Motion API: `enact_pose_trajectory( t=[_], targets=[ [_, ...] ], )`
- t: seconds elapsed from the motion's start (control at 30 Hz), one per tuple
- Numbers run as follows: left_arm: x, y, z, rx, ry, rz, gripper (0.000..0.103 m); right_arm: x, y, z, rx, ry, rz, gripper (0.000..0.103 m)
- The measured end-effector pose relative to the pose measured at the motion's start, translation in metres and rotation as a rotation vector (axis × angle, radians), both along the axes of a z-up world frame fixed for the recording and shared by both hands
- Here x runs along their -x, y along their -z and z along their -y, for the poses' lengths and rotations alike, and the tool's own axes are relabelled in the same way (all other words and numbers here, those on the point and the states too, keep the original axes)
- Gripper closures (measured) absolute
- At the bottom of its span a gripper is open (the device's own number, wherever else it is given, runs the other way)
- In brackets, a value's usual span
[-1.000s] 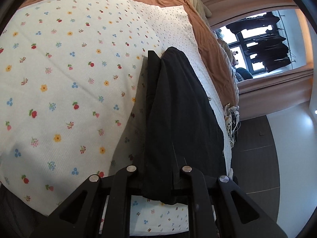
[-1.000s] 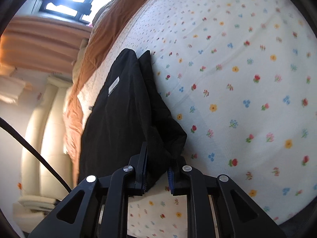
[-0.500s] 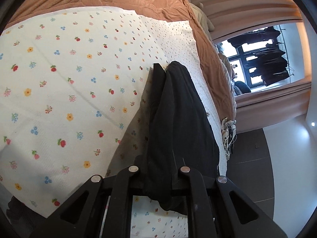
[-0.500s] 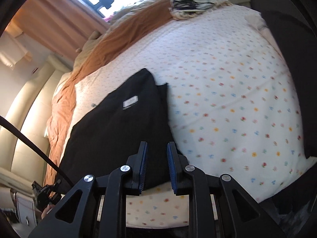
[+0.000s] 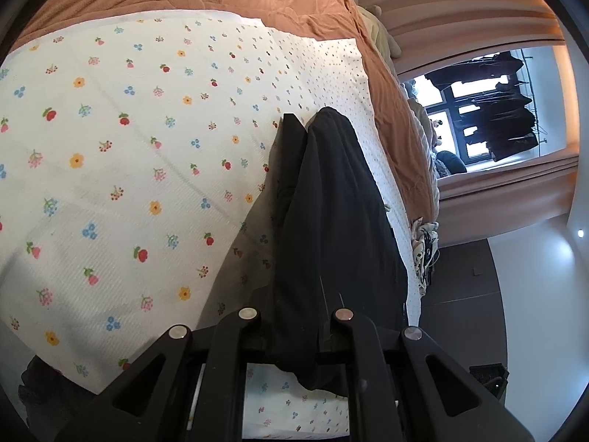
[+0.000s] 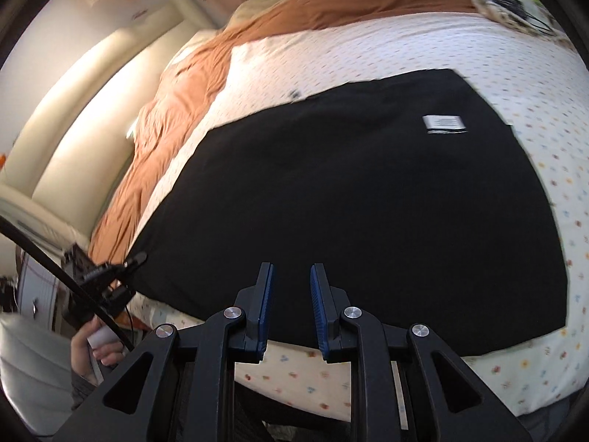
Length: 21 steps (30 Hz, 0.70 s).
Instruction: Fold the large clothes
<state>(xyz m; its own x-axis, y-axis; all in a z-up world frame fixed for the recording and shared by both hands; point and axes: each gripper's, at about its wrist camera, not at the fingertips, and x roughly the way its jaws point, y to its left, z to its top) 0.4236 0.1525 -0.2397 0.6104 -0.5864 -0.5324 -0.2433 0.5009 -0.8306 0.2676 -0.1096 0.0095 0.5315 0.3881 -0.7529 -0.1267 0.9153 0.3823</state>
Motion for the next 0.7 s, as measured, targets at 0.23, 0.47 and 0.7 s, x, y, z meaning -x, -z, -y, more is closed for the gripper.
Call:
enact_pose_trajectory(
  t=[0.23, 0.47, 0.7],
  targets=[
    [-0.001, 0.005, 0.0, 0.011, 0.001, -0.011, 0.09, -0.035, 0.023, -0.048, 0.081, -0.094, -0.06, 0.086],
    [-0.002, 0.01, 0.0, 0.015, 0.003, -0.021, 0.09, -0.07, 0.057, -0.071, 0.223, -0.108, -0.114, 0.086],
    [0.001, 0.014, -0.001, 0.026, -0.008, -0.031, 0.09, -0.119, 0.06, -0.071, 0.254, -0.058, -0.105, 0.086]
  ],
)
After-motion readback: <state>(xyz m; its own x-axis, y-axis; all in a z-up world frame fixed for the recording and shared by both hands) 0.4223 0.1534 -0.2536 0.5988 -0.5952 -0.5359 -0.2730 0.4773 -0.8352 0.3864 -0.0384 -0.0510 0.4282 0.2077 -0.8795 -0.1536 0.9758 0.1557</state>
